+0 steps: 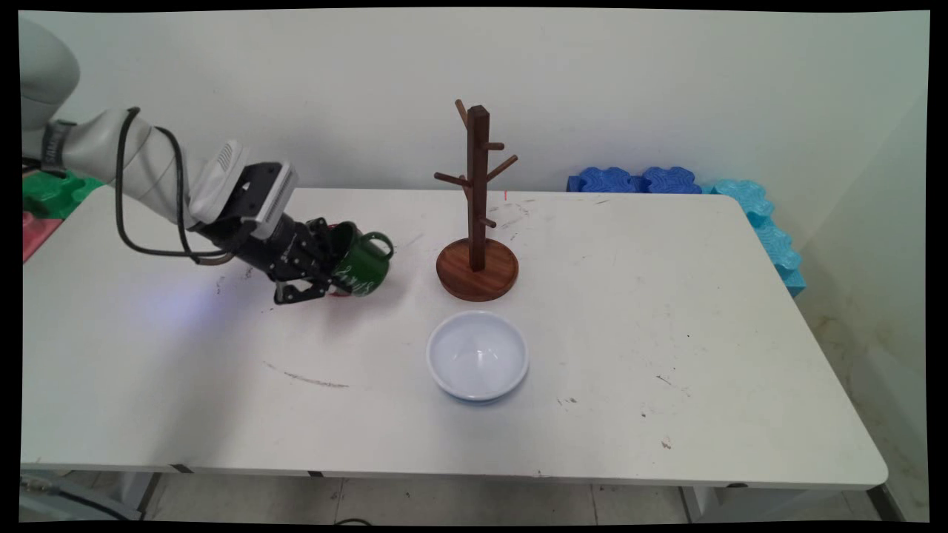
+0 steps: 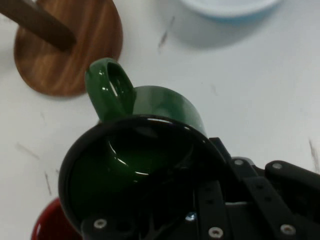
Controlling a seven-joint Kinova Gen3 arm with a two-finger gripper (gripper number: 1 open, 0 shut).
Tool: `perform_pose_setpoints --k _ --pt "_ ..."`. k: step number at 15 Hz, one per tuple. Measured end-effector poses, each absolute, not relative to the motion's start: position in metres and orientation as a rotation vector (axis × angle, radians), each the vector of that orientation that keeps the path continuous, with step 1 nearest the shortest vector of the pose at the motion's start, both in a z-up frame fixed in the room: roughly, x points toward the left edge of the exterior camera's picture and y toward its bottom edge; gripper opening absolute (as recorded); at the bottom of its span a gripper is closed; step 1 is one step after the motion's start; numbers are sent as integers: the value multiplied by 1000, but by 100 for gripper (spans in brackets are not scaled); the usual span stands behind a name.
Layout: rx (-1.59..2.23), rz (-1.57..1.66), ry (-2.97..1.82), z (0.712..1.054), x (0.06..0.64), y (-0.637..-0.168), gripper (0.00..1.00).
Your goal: Place the picked object on the table
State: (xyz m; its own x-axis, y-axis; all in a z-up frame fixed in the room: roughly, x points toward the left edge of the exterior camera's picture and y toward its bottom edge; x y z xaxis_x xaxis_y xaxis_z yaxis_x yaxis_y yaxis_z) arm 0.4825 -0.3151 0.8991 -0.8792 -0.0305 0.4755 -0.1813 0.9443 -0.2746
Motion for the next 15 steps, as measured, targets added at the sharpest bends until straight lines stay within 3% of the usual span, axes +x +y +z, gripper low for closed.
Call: perform_pose_setpoints --k 15 --pt "134 388 -2785 868 494 -291 0"
